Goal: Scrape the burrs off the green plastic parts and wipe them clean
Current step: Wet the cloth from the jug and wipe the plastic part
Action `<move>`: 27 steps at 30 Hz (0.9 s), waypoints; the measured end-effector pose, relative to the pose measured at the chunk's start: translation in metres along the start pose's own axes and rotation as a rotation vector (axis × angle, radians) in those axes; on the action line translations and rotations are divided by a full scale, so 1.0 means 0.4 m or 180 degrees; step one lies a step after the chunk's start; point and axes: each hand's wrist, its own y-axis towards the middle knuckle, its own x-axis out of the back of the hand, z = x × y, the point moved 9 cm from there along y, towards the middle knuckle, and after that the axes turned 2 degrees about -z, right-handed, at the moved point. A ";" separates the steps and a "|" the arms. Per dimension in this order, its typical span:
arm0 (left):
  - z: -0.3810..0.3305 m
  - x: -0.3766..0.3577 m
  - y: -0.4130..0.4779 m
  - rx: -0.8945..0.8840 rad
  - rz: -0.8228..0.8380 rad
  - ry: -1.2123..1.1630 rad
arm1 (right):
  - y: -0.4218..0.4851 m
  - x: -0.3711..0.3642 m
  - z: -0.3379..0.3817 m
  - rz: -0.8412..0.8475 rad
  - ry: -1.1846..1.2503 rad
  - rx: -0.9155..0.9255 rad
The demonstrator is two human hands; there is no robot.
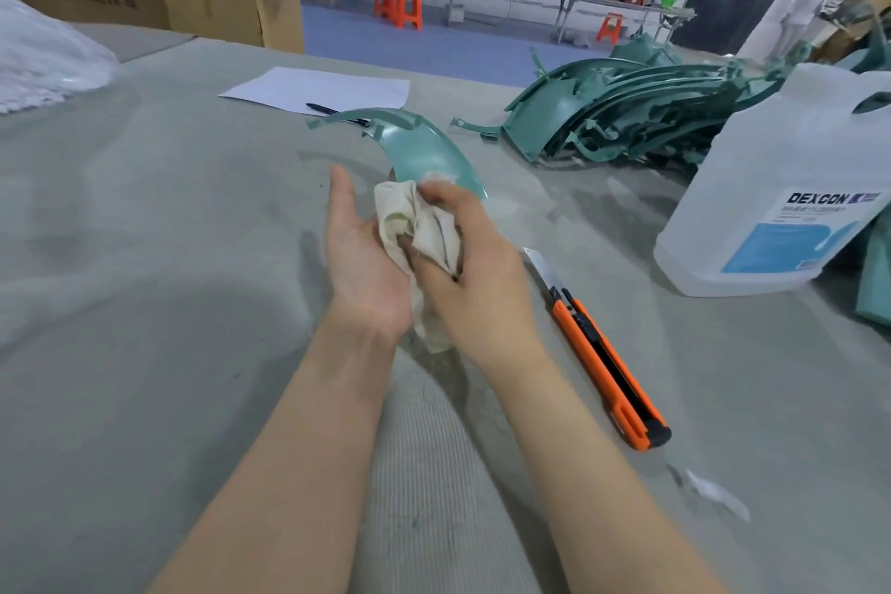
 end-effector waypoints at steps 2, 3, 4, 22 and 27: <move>-0.007 -0.003 -0.003 -0.0130 -0.0060 0.0080 | -0.003 -0.002 0.005 -0.0129 -0.0192 0.0137; -0.008 -0.003 -0.003 -0.0176 -0.0086 0.0110 | -0.004 -0.001 0.009 -0.0200 -0.0327 0.0221; -0.009 -0.006 -0.004 -0.0198 -0.0079 0.0130 | -0.004 0.001 0.014 -0.0277 -0.0486 0.0315; -0.073 -0.018 0.003 -0.0740 -0.0157 -0.0046 | -0.002 0.096 -0.215 -0.0757 0.1490 -0.2169; -0.037 -0.048 -0.006 -0.0635 0.0041 0.0243 | -0.017 -0.044 -0.153 -0.0013 0.3209 -0.2424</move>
